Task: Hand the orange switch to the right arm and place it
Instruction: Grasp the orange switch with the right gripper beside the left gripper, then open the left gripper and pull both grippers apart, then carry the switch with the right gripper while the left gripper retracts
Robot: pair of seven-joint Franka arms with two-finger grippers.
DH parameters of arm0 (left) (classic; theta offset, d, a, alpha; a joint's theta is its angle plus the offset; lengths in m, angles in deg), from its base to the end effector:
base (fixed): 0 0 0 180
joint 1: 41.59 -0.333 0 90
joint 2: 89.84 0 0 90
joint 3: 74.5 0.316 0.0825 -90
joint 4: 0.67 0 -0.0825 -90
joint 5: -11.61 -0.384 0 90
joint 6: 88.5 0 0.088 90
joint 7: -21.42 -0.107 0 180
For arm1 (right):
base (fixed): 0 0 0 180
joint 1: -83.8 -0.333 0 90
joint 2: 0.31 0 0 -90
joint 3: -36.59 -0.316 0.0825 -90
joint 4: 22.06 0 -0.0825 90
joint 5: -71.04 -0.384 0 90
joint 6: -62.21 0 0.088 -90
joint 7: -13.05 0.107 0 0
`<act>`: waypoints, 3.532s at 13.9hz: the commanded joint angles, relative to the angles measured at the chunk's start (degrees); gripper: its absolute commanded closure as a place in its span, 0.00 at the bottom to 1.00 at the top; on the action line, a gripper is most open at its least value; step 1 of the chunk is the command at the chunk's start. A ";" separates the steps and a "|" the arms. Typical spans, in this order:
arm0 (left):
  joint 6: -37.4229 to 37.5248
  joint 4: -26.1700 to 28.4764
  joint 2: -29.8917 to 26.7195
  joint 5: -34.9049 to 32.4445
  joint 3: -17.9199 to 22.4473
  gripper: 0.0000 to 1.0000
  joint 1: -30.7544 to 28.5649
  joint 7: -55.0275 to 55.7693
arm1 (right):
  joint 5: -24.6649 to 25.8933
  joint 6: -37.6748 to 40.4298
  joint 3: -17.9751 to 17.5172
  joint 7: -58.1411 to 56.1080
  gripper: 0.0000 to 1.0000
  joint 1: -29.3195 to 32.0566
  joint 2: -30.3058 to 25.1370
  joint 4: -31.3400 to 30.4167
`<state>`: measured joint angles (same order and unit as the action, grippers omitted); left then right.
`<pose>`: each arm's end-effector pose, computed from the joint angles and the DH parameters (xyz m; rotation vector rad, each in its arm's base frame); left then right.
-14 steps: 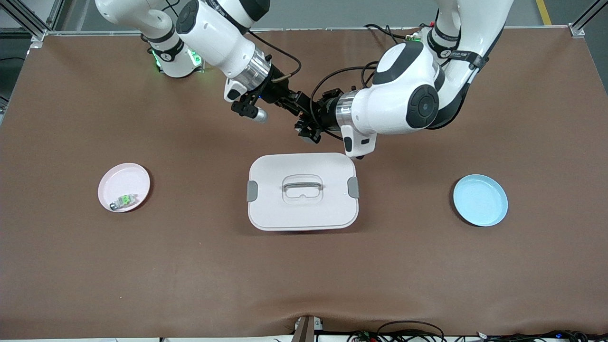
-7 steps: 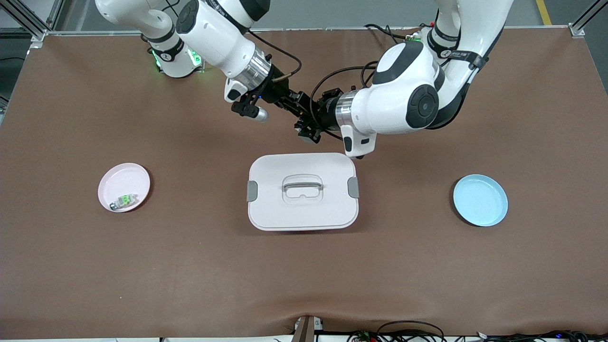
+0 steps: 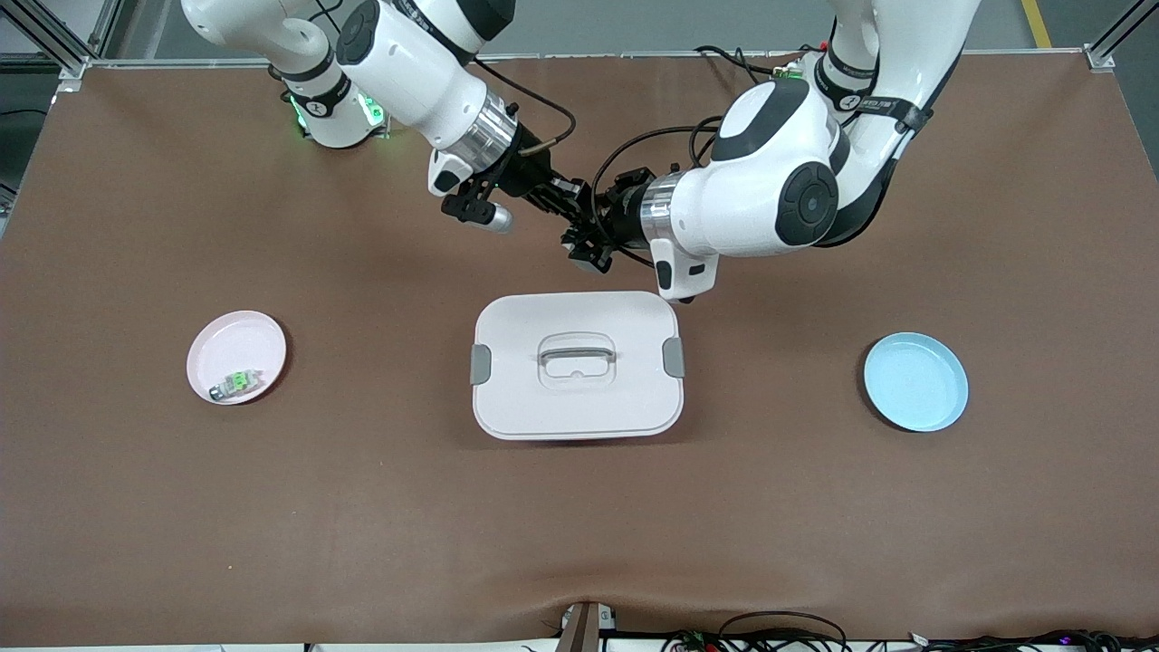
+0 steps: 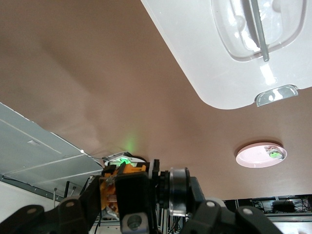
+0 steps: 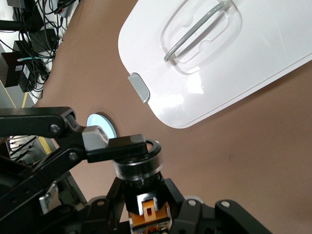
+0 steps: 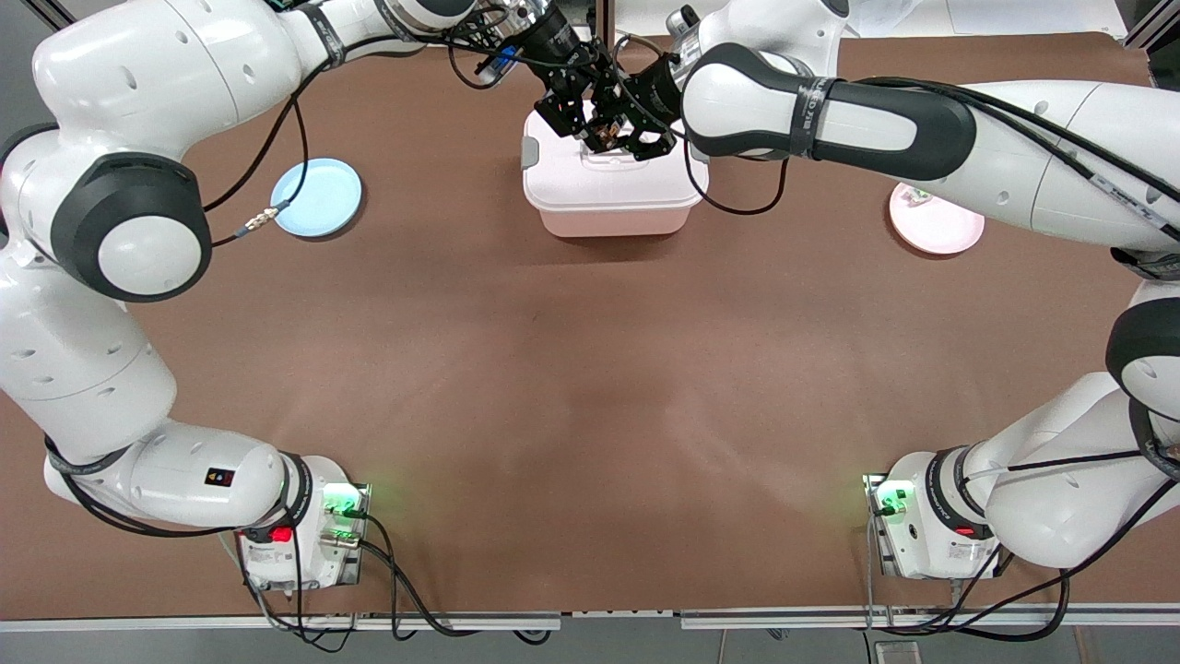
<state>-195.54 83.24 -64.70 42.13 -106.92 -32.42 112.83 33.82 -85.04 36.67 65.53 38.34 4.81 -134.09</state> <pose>0.5241 -0.4314 0.4837 2.2947 1.3663 -0.9354 0.4410 0.4330 0.4872 -2.3421 0.7041 0.0429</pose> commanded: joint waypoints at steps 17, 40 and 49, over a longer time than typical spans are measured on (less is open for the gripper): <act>6.93 -7.18 -2.11 -8.62 3.16 0.00 -4.76 -1.57 | 5.46 20.39 1.15 -12.91 1.00 6.60 -4.41 1.28; 19.93 -6.92 -10.19 -44.40 3.77 0.00 -27.28 -65.10 | 44.34 32.24 1.15 -116.86 1.00 44.65 -8.73 -1.16; 22.40 -1.40 -19.67 -38.98 20.34 0.00 -14.75 -80.57 | 44.34 12.63 1.15 -131.84 1.00 56.00 -3.46 -11.71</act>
<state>-173.24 76.91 -79.29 0.14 -94.92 -53.47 36.81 77.09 -69.23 38.93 -64.48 91.93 0.79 -143.86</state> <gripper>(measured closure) 0.000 0.626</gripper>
